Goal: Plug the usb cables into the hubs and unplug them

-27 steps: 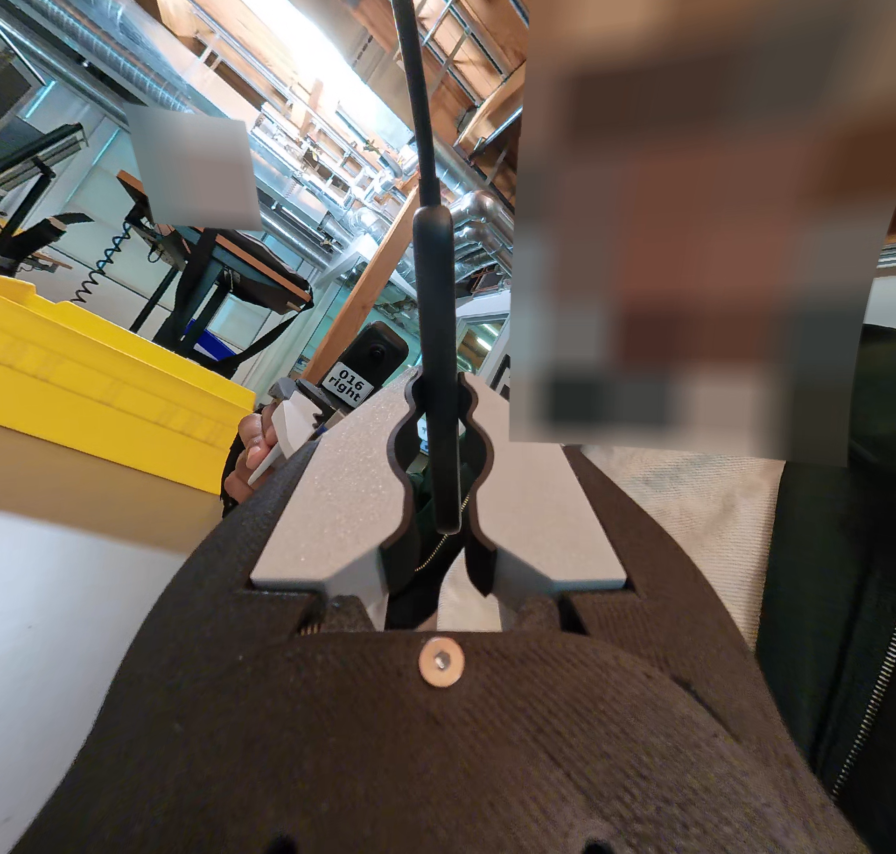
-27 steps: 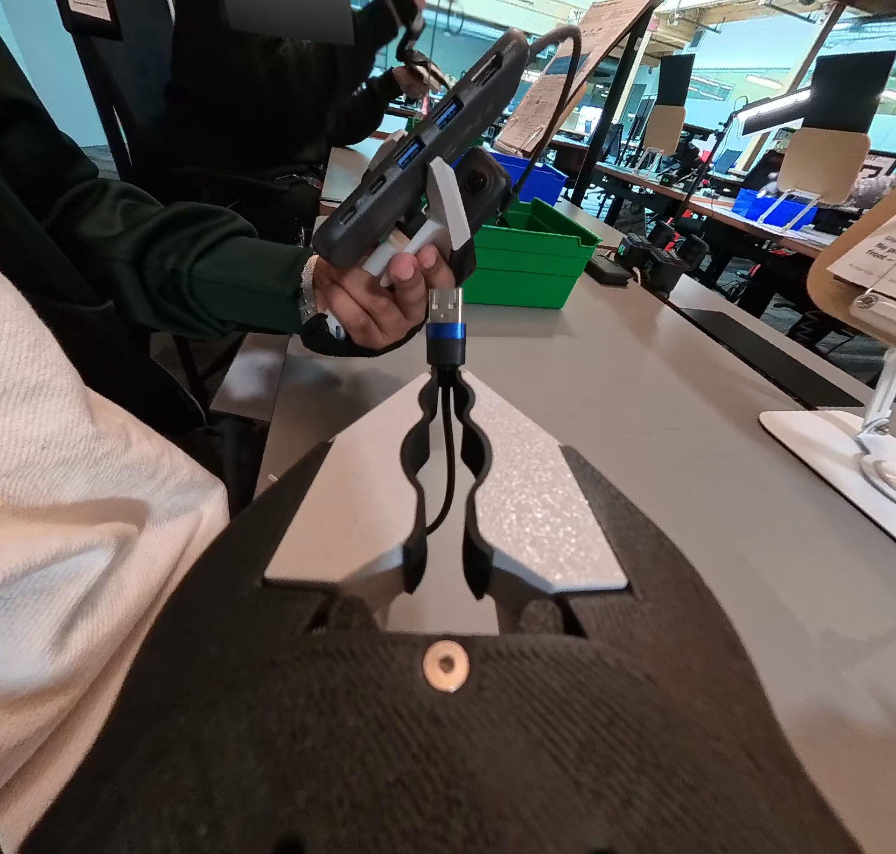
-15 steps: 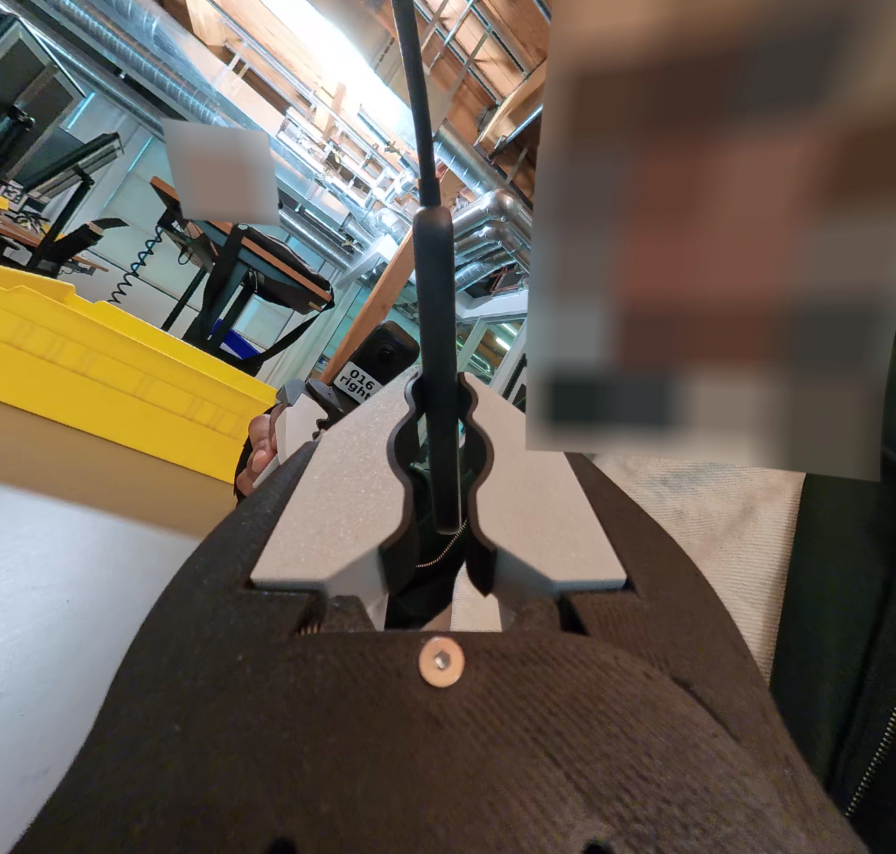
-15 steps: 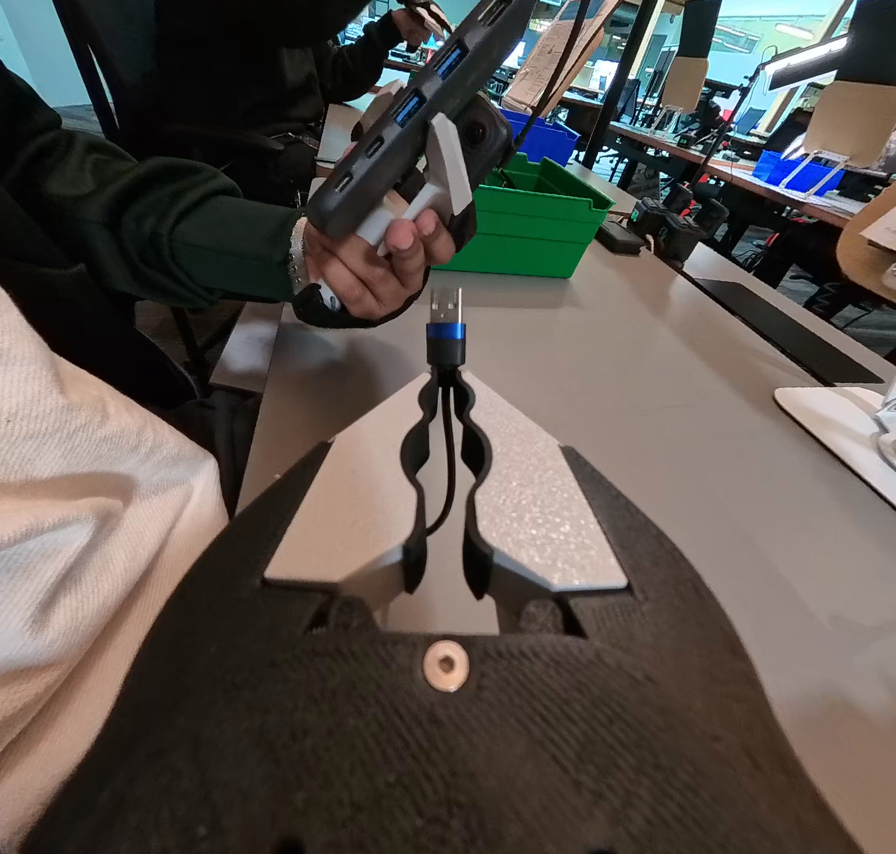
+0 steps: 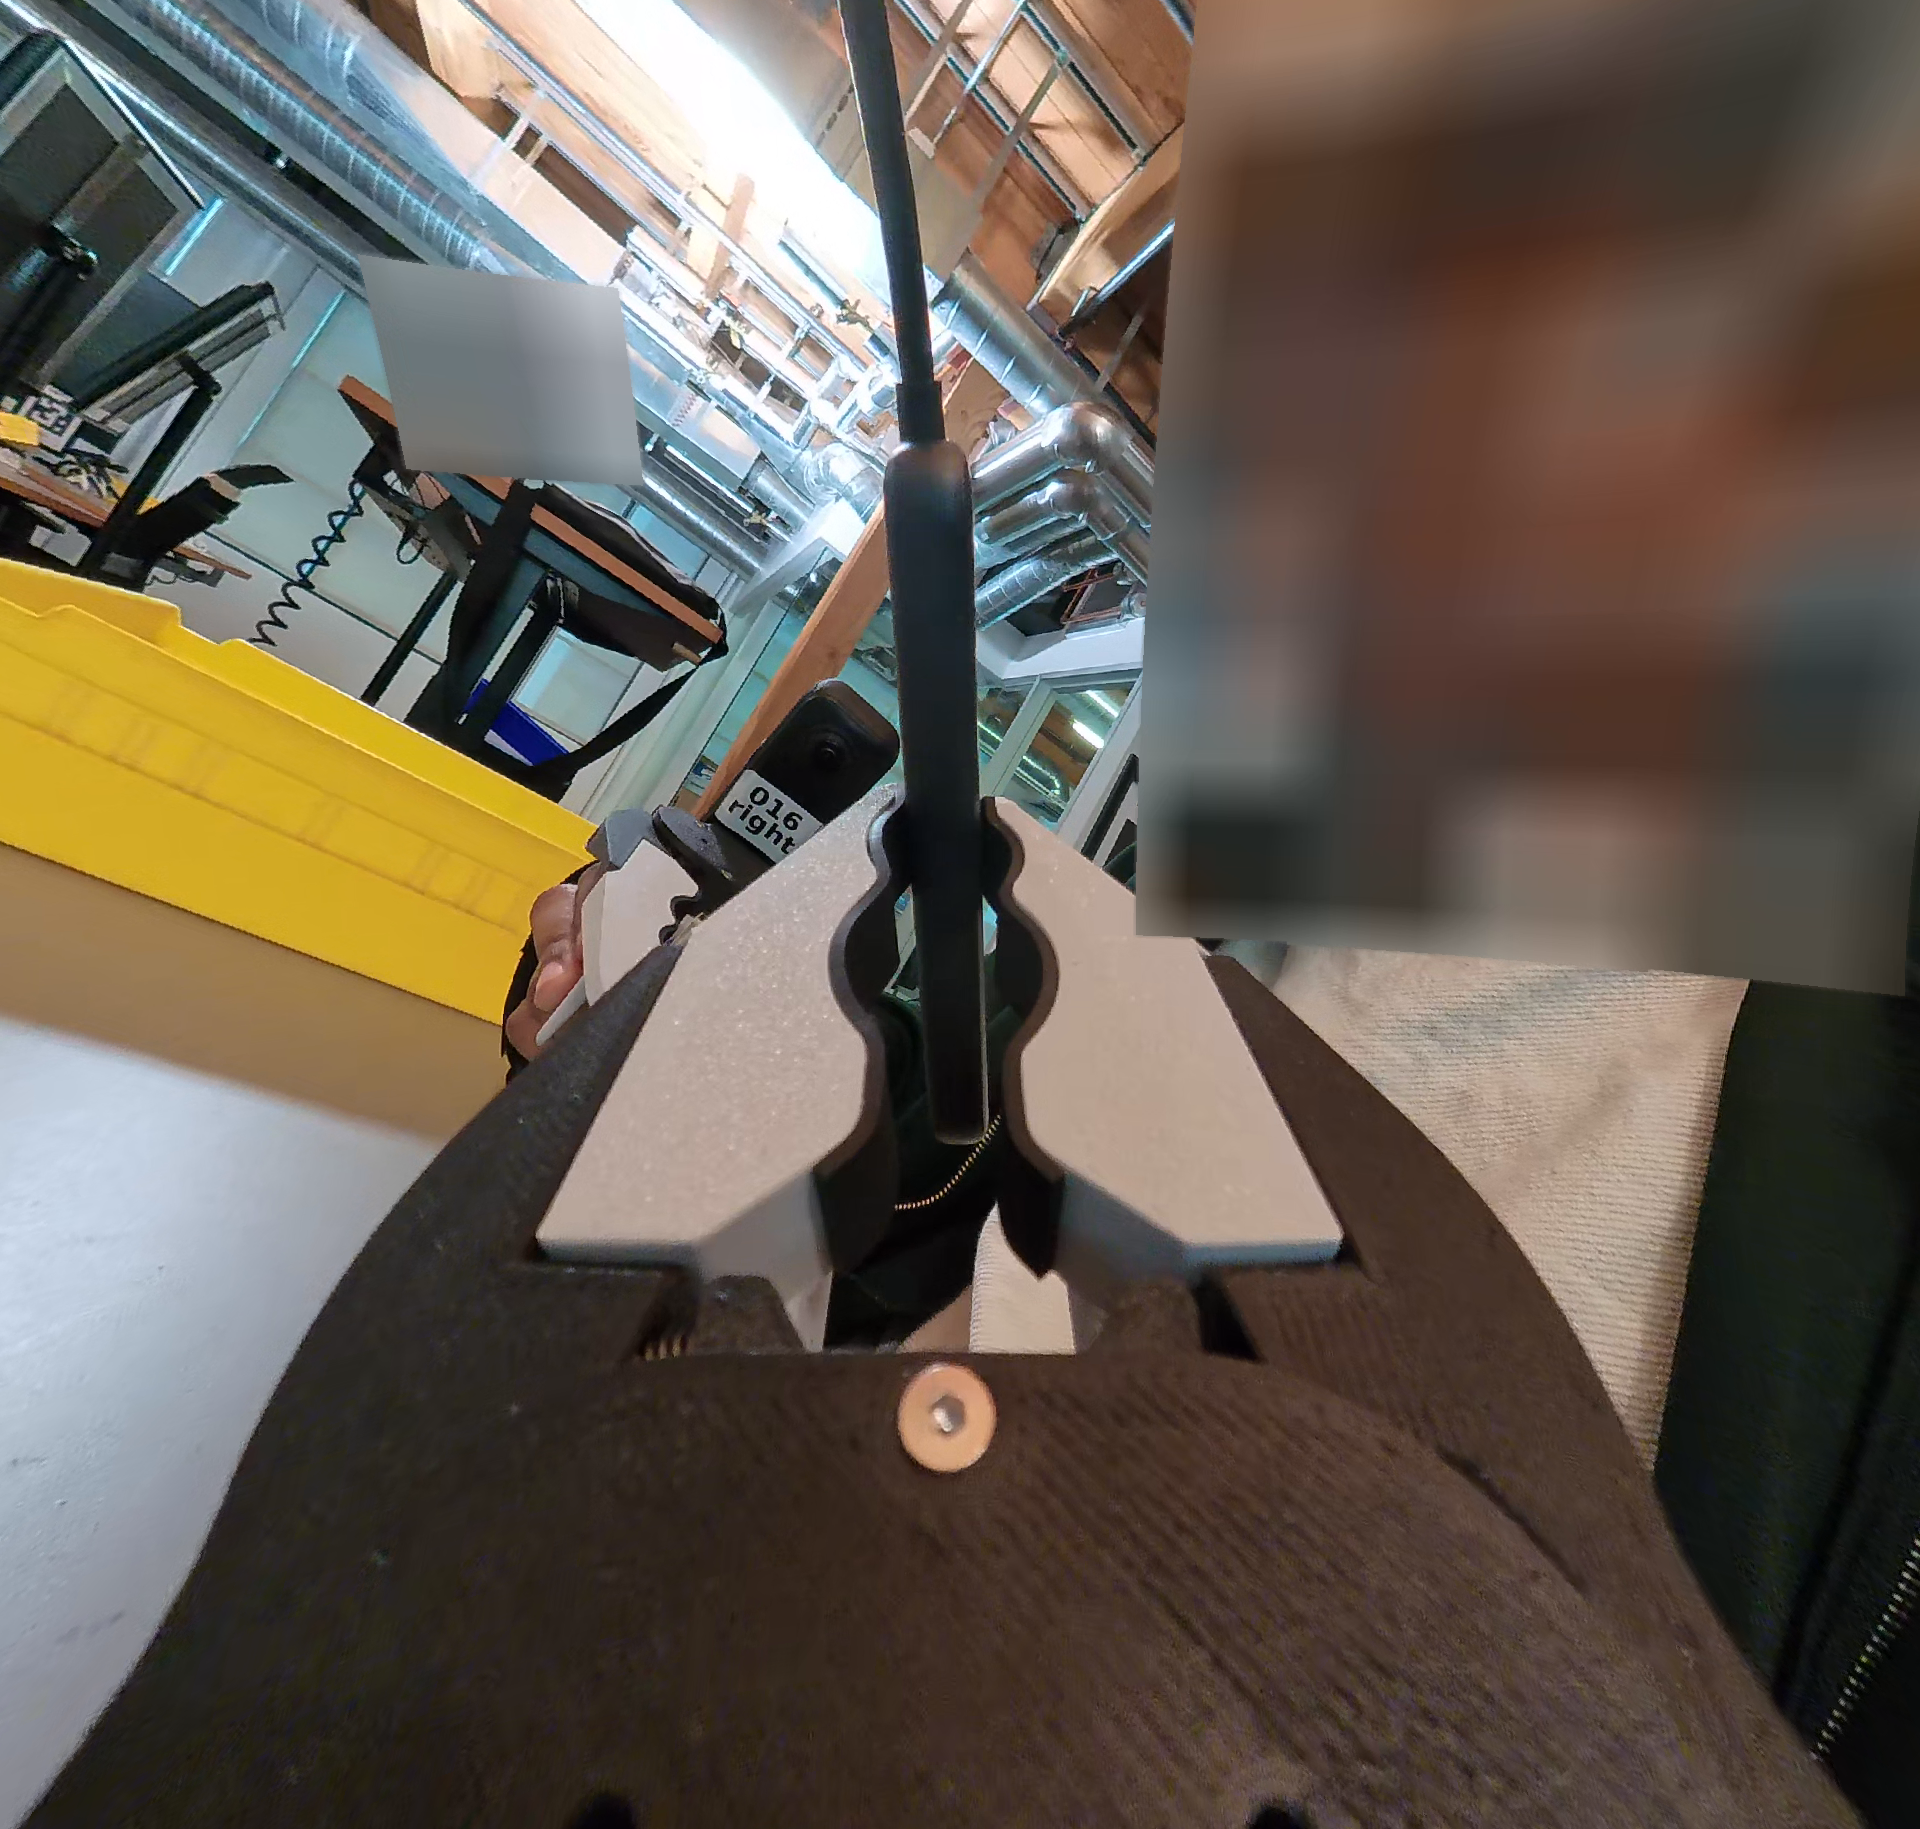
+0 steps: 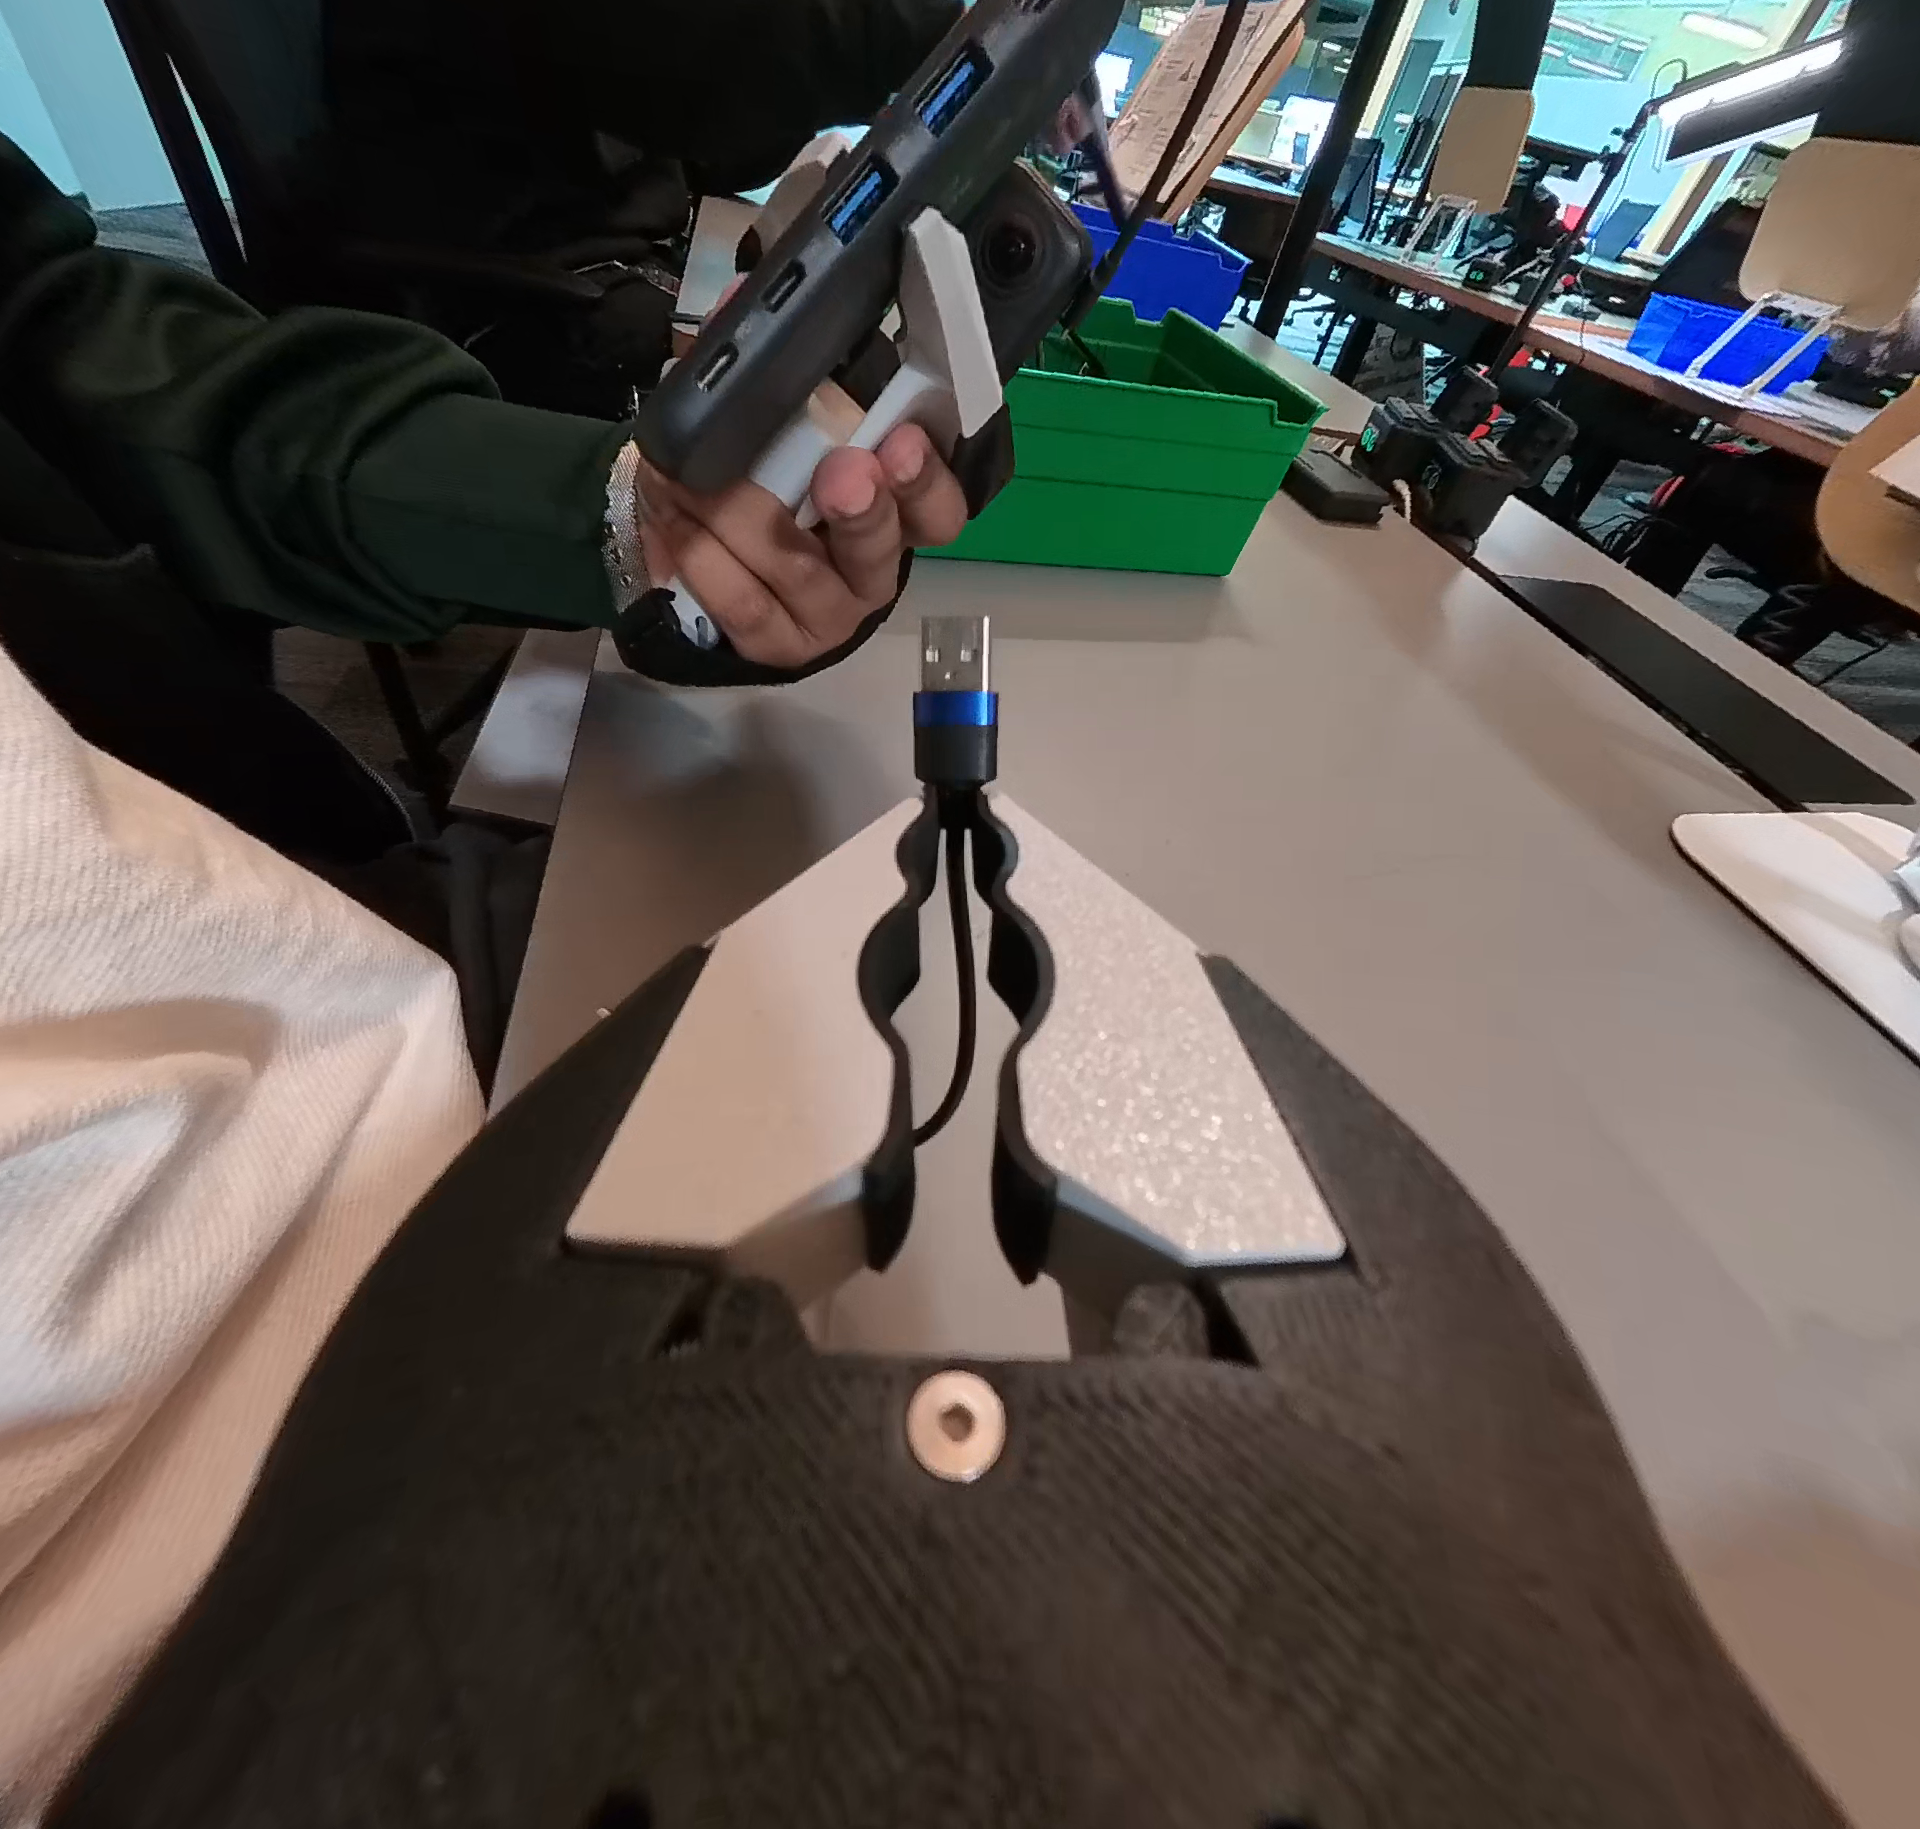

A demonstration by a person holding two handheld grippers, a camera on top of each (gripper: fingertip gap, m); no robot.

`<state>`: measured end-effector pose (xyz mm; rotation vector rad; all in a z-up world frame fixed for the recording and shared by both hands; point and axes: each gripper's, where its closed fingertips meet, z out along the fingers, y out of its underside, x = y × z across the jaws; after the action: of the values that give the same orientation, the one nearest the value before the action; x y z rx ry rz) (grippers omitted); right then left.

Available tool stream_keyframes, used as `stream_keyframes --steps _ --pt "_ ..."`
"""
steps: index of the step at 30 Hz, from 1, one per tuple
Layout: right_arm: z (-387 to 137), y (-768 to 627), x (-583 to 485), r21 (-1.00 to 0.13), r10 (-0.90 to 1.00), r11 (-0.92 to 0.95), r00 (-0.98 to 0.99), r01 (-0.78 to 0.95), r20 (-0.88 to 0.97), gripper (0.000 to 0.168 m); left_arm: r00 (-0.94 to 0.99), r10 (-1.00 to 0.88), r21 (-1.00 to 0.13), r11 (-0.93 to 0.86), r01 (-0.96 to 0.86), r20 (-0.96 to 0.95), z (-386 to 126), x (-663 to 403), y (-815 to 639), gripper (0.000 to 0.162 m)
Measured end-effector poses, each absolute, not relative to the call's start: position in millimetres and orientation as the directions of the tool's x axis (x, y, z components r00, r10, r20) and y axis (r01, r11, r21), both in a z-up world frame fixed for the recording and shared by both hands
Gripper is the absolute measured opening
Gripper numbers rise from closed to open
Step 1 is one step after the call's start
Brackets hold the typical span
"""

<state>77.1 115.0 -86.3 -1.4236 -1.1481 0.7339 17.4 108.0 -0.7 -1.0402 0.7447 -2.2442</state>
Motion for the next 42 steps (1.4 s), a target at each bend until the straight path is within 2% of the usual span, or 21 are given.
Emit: stream_keyframes --steps 9,13,16,26,34,38,42 --pt "-88.2 116.9 78.1 -0.964 0.923 0.079 0.346 0.252 0.166 0.005 -0.470 -0.668 -0.674 -0.715 0.188 0.577 -17.1 30.0 117.1 0.008" --pt "-97.5 125.9 82.4 -0.942 0.899 0.075 0.387 0.326 0.206 0.005 -0.198 -0.682 -0.689 -0.724 0.042 0.704 -68.1 52.7 137.1 0.008" --pt "-111.3 133.6 86.8 -0.898 0.872 0.074 0.408 0.433 0.269 0.005 -0.048 -0.701 -0.702 -0.711 -0.045 0.712 -95.7 59.2 143.9 0.008" --pt "-148.5 147.8 98.2 -0.676 0.788 0.077 0.371 0.733 0.491 0.004 0.084 -0.762 -0.752 -0.648 -0.120 0.643 -114.8 62.2 147.9 0.008" --pt "-161.9 143.8 93.9 -0.537 0.759 0.130 0.265 0.833 0.594 0.004 0.146 -0.810 -0.774 -0.586 -0.239 0.568 -134.7 68.4 140.8 0.008" --pt "-163.5 142.3 92.6 -0.508 0.751 0.148 0.238 0.848 0.616 0.004 0.142 -0.811 -0.774 -0.584 -0.245 0.567 -135.2 69.1 139.4 0.008" --pt "-159.3 142.4 91.9 -0.542 0.755 0.142 0.264 0.828 0.601 0.004 0.139 -0.800 -0.766 -0.599 -0.232 0.584 -134.2 68.0 141.1 0.008"
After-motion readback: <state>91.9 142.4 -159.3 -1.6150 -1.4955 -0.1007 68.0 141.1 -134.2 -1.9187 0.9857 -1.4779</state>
